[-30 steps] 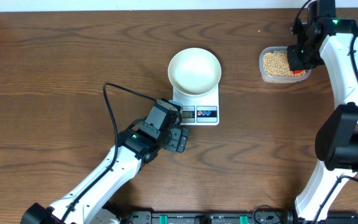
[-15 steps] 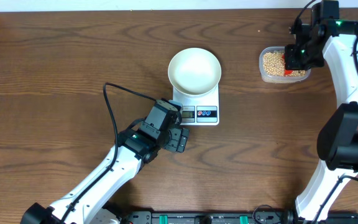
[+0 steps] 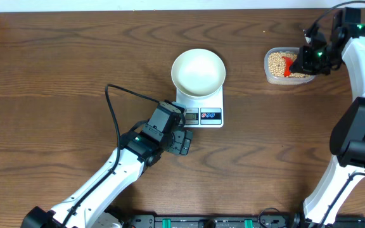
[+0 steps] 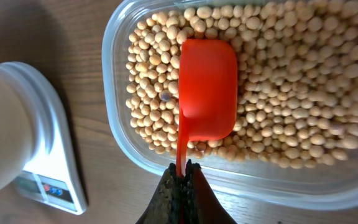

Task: Scoop item into bowl and weigh 50g on scale
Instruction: 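Lower the red scoop into the soybeans with the right gripper, then drag the red scoop through the soybeans to fill it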

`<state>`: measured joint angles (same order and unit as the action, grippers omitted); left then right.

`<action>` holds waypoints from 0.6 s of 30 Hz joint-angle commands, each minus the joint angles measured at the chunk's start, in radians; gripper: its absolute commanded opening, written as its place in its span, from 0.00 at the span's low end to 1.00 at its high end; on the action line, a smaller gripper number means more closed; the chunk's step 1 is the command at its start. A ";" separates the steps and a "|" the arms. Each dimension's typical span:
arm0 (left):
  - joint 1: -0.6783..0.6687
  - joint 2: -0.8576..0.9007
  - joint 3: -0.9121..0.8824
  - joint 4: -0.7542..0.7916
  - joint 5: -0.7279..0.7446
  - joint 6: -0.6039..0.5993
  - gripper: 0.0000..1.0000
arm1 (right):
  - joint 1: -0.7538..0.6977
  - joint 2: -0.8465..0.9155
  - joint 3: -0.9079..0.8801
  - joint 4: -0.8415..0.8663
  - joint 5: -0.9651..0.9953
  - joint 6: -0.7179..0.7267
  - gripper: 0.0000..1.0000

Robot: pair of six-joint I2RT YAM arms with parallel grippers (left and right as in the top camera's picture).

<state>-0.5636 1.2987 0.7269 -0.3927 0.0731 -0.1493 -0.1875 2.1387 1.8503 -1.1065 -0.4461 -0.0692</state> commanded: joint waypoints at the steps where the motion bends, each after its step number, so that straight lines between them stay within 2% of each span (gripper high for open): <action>1: 0.004 -0.012 -0.002 -0.003 -0.005 0.011 0.88 | -0.011 0.046 -0.009 -0.015 -0.093 0.013 0.01; 13: 0.004 -0.012 -0.002 -0.003 -0.005 0.011 0.89 | -0.113 0.050 -0.009 -0.064 -0.295 -0.019 0.01; 18: 0.004 -0.012 -0.002 -0.003 -0.005 0.011 0.88 | -0.142 0.074 -0.021 -0.063 -0.318 -0.034 0.01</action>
<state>-0.5636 1.2987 0.7269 -0.3927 0.0727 -0.1493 -0.3153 2.1807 1.8500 -1.1618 -0.6880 -0.0750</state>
